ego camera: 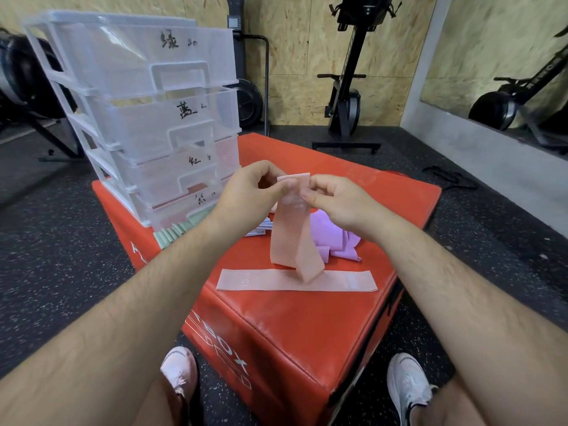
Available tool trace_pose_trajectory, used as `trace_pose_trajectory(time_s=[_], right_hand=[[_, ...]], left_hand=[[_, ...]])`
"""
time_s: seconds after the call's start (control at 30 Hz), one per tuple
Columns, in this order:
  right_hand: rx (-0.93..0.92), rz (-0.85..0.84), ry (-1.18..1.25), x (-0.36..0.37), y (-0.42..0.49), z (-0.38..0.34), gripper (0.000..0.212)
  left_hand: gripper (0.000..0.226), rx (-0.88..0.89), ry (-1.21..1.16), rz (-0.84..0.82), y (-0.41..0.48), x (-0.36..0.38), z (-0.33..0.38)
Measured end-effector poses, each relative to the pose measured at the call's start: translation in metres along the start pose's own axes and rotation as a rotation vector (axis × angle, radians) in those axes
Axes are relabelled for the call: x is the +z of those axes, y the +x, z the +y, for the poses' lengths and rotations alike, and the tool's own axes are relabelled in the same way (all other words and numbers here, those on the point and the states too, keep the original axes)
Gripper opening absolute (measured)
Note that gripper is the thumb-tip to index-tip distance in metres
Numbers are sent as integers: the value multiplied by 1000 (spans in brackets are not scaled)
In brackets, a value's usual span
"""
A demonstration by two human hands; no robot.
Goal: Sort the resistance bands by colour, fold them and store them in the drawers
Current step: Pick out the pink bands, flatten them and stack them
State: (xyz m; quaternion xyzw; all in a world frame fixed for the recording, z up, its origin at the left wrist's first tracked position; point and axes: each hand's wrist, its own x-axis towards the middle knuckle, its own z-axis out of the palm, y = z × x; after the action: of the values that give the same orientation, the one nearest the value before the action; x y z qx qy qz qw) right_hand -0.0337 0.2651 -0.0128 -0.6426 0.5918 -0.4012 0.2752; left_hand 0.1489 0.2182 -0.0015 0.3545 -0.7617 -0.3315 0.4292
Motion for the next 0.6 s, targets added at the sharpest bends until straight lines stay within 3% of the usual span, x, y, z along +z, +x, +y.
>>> trace_pose_trajectory(time_s=[0.17,0.37,0.5,0.6], right_hand=[[-18,-79,90,8,1,-4,25],[25,-88,103,16,2,3,22],[83,-198,78,8,-1,7,19],[169,-305,-25,-1,-6,13,36]], left_hand=[[18,28,-1,-63,-1,-1,-1],[18,-27,-165,51,3,-7,-2],[19,-125,-318,167,7,-22,-9],[19,-185,-356,203,8,-34,-21]])
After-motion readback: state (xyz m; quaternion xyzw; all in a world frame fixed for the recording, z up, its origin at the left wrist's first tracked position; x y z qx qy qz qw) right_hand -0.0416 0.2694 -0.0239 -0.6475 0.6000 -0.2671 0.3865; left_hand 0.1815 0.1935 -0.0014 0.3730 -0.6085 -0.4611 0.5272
